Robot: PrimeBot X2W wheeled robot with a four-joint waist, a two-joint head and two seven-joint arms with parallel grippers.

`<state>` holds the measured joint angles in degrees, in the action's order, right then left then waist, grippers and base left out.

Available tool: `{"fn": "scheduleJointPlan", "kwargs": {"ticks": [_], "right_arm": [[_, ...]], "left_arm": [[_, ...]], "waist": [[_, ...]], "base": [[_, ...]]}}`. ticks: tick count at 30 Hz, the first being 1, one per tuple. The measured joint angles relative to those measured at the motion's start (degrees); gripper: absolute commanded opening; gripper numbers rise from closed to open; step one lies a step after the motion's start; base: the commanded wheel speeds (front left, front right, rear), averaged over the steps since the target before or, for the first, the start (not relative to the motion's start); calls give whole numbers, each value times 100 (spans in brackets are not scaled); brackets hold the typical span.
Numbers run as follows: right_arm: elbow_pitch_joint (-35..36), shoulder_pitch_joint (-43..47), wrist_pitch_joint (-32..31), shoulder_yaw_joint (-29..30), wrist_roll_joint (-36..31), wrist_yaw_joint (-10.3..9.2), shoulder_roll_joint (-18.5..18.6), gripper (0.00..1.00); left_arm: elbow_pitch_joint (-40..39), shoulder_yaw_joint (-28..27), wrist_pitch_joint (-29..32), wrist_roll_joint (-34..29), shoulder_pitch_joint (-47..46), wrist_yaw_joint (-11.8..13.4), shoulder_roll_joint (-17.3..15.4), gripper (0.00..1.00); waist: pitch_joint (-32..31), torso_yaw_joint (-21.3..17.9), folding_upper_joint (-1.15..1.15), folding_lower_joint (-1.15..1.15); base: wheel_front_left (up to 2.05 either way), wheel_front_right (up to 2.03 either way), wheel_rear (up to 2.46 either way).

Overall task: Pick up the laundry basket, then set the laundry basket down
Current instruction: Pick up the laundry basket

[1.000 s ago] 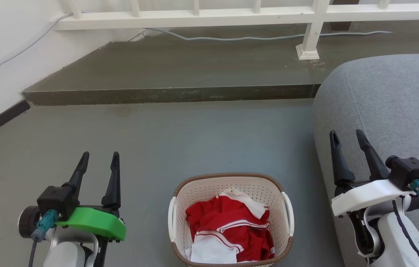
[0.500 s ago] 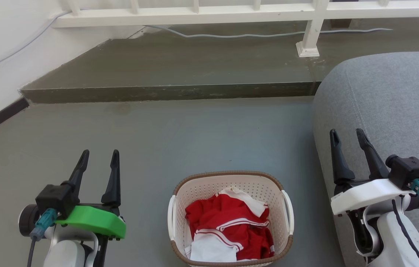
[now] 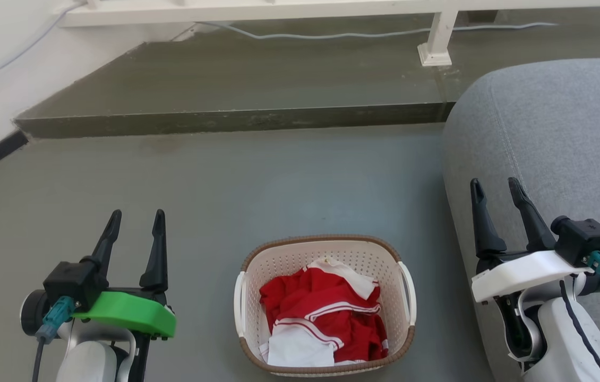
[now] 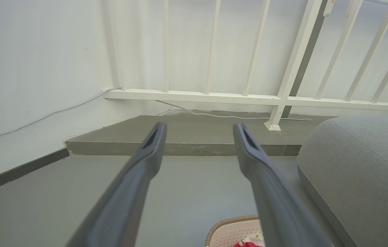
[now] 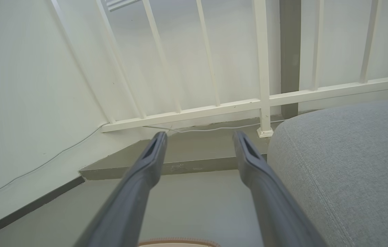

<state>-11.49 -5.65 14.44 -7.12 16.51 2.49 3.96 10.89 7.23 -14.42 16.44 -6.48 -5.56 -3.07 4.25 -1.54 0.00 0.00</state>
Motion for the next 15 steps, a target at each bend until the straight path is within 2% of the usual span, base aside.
{"fn": "scheduleJointPlan", "kwargs": {"ticks": [15], "right_arm": [[-40, -149, 0, 18, -52, 1, -41, 100]], "left_arm": [[-127, -146, -1, 55, -285, -58, 19, 100]], "waist": [[673, -188, 0, 0]], "base": [[0, 0, 0]]}}
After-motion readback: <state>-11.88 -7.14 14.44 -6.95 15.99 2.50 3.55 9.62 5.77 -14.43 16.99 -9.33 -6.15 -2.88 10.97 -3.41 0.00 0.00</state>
